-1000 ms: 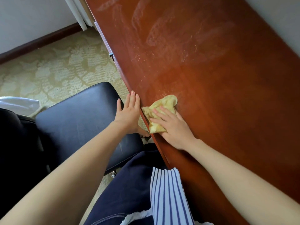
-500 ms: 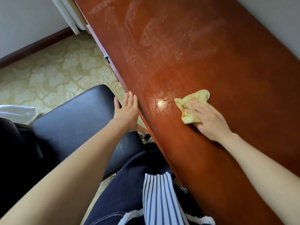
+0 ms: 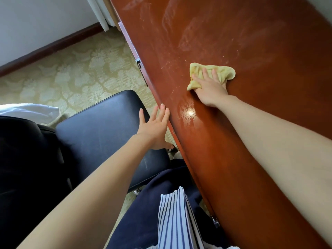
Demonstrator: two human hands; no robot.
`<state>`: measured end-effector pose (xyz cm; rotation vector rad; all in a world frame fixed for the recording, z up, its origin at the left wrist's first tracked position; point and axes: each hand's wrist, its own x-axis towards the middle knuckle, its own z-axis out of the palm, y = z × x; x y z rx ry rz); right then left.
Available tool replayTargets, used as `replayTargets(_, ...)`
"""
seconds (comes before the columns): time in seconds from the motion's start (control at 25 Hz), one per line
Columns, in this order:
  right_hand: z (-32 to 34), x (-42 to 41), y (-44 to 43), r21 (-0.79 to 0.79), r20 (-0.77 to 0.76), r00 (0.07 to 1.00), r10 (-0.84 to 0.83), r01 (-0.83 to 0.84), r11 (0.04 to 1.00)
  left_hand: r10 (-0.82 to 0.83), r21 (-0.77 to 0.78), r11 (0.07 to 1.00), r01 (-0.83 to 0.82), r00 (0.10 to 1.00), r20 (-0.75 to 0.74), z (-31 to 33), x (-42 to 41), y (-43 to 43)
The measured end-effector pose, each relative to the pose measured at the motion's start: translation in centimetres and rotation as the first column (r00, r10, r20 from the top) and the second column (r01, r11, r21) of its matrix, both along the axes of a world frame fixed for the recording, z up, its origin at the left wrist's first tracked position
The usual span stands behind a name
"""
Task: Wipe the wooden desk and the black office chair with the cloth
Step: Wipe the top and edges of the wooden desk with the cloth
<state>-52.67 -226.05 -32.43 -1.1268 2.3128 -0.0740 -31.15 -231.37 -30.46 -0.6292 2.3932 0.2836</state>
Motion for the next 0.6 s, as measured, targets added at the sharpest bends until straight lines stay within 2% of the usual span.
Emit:
replayTargets(0.16,0.1,2.9,-1.7,-0.027,-0.081,0.958,0.276,-0.279,0.960,-0.016,-0.027,1.000,0.016,1.000,0.009,0.1,0.3,-0.2)
replayTargets(0.24,-0.1,4.6,-0.6,-0.070,-0.102,0.933,0.346,-0.354,0.933,-0.014,-0.031,0.999,0.014,1.000,0.015,0.1,0.5,-0.2)
replayTargets(0.4,-0.3,7.6,3.9,-0.172,-0.106,0.933,0.345,-0.358,0.918,0.015,-0.025,1.000,-0.015,1.000,0.009,0.3,0.6,-0.4)
replayTargets(0.6,-0.5,10.9,11.2,-0.282,-0.019,0.971,0.238,-0.234,0.931,0.048,-0.058,0.997,-0.046,0.999,0.025,0.3,0.1,0.0)
